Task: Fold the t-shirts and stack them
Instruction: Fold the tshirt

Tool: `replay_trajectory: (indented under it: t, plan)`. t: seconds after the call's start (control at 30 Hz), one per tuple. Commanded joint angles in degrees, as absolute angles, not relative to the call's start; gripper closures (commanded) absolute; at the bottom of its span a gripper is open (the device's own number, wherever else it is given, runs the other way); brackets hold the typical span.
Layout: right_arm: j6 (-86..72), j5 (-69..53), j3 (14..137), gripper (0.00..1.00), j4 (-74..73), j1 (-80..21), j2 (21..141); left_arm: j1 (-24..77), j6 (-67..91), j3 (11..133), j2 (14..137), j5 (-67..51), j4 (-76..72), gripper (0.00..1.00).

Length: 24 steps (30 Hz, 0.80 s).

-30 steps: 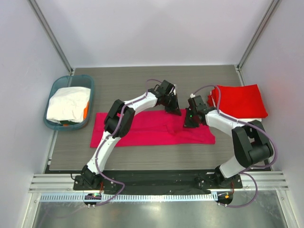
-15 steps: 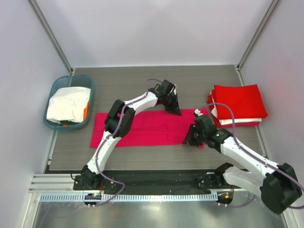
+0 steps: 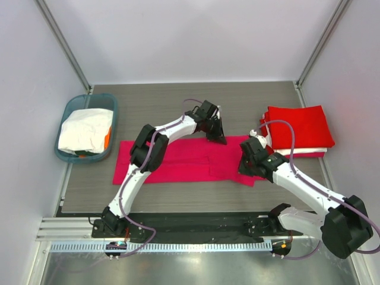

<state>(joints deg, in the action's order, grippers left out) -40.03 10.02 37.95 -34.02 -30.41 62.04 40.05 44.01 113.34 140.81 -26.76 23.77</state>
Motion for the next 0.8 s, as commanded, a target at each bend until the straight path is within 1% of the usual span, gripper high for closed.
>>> replay_trajectory:
  t: [0.0,0.13,0.2,0.33,0.4,0.43,0.5,0.53,0.63,0.67,0.77]
  plan:
    - [-42.4,16.3,38.8,0.99,-33.2,-30.6,62.4,40.3,42.1,108.8,135.9,-26.9,18.1,1.0]
    - [-43.7,17.3,38.8,0.99,-31.7,-30.6,63.2,39.3,42.3,104.2,129.7,-30.5,12.8,0.97]
    - [-44.3,17.3,38.8,0.99,-31.0,-30.6,64.4,38.4,43.0,100.7,124.6,-31.9,10.7,0.96]
    - [-44.6,16.6,39.8,0.99,-29.6,-30.6,66.7,37.1,42.2,93.8,113.8,-30.6,11.1,0.92]
    - [-44.5,16.6,40.4,0.99,-29.4,-30.5,67.7,36.0,39.5,92.6,108.4,-26.0,18.3,0.92]
    - [-44.6,16.8,40.8,0.99,-29.4,-30.7,68.5,35.4,38.2,91.1,107.0,-23.2,25.0,0.94]
    - [-44.4,17.2,41.5,0.99,-29.4,-30.6,69.5,33.6,35.9,88.6,102.2,-17.8,30.7,0.99]
    - [-44.7,18.1,41.7,0.99,-29.4,-30.6,70.6,32.8,35.5,84.9,100.3,-11.0,34.4,1.0]
    - [-45.5,19.2,42.7,0.99,-29.4,-30.6,72.0,28.1,35.2,77.0,93.5,-4.1,36.6,1.0]
    - [-46.0,19.5,43.1,0.99,-29.4,-30.6,72.9,24.7,35.2,71.6,92.2,-3.9,36.4,1.0]
    - [-46.8,20.6,44.0,0.99,-29.4,-30.6,74.6,17.8,35.8,64.5,89.0,-1.6,36.4,1.0]
